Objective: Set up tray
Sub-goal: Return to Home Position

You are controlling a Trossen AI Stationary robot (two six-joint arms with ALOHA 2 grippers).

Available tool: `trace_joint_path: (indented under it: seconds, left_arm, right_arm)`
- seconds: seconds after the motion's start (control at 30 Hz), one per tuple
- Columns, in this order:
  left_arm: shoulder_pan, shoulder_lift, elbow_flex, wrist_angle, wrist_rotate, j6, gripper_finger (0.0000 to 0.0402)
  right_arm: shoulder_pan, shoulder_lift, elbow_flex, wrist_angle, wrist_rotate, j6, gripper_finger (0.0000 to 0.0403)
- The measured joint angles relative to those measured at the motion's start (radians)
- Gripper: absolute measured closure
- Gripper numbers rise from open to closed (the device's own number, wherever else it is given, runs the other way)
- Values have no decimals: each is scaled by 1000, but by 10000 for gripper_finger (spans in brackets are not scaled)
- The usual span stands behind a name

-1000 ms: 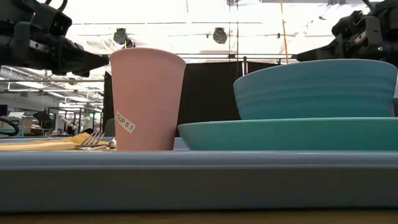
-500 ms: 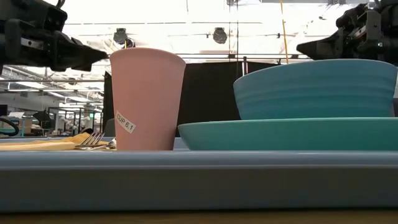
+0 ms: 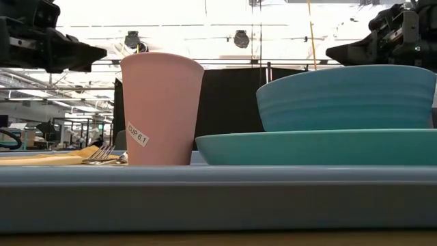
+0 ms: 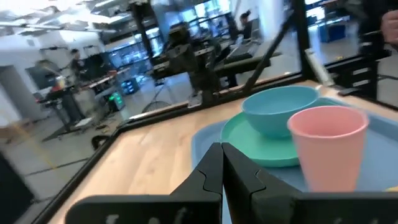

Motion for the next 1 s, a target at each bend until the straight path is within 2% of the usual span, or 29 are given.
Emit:
trace_joint_path:
  seconds: [0.07,0.17,0.3,0.47,0.77,1.0]
  left_arm:
    - [12,-35,0,-54,-29,-22,401]
    - [37,-55,0,-111,-10,-66,401]
    - [55,-65,0,-103,43,-107,401]
    - [56,-69,0,-45,39,-125,398]
    - [56,-67,0,-40,33,-182,368]
    - [56,-67,0,-40,33,-181,366]
  right_arm:
    - [0,0,0,0,-11,-8,403]
    - [0,0,0,13,-21,-24,403]
    - [0,0,0,63,-21,-20,403]
    - [0,0,0,70,-20,-15,403]
    - [0,0,0,60,-19,9,403]
    - [0,0,0,60,-19,10,403]
